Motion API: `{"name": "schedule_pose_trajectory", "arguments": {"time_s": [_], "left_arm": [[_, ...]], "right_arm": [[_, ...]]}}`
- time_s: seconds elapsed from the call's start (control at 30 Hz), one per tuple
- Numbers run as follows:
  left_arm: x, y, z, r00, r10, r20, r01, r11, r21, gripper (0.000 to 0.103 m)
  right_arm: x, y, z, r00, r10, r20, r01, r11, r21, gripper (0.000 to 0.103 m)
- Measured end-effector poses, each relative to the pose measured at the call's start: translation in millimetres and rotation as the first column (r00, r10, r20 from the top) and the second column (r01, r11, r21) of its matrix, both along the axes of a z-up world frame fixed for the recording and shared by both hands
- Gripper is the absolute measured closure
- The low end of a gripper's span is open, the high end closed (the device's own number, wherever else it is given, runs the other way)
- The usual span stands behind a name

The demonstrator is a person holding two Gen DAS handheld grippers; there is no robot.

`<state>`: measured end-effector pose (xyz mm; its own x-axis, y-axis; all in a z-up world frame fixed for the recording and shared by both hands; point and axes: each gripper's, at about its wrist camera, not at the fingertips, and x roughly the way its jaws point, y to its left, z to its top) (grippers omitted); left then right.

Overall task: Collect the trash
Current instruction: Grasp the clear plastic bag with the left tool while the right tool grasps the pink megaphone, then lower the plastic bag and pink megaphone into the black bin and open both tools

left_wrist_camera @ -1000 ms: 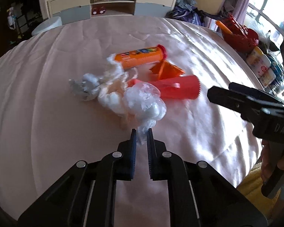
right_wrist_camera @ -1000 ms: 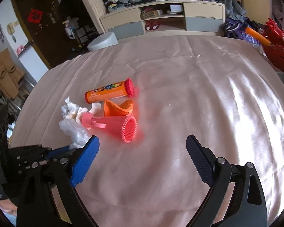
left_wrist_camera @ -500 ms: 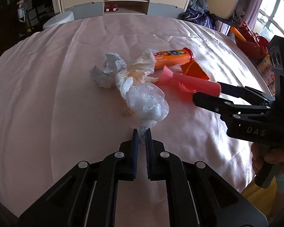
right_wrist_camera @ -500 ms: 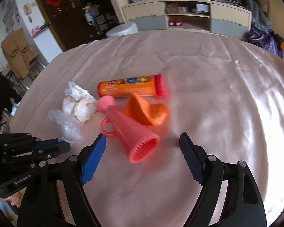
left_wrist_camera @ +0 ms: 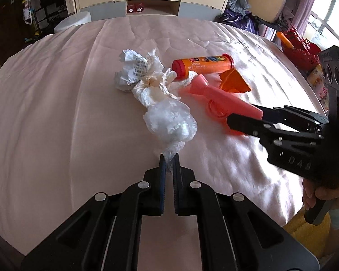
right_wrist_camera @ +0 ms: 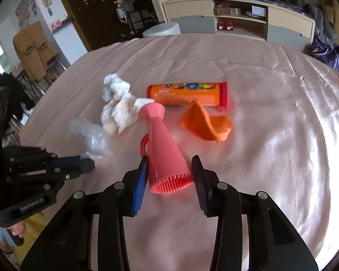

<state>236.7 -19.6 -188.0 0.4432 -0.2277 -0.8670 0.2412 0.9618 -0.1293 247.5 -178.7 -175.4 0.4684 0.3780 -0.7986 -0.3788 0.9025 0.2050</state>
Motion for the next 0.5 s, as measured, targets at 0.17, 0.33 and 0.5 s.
{"name": "schedule_pose_trajectory", "arguments": {"time_s": [0.17, 0.33, 0.5], "left_arm": [[-16, 0, 7, 1.000, -0.013, 0.011, 0.013, 1.000, -0.013, 0.100], [-40, 1, 19, 0.999, -0.015, 0.029, 0.016, 0.999, -0.034, 0.101], [-72, 0, 28, 0.999, -0.022, 0.039, 0.024, 0.998, -0.052, 0.101]], "right_arm": [[-18, -5, 10, 0.999, -0.026, 0.021, 0.026, 1.000, 0.006, 0.064], [-44, -11, 31, 0.997, -0.050, 0.064, 0.050, 0.999, 0.013, 0.064], [-70, -19, 45, 0.993, -0.081, 0.089, 0.081, 0.997, 0.011, 0.064]]}}
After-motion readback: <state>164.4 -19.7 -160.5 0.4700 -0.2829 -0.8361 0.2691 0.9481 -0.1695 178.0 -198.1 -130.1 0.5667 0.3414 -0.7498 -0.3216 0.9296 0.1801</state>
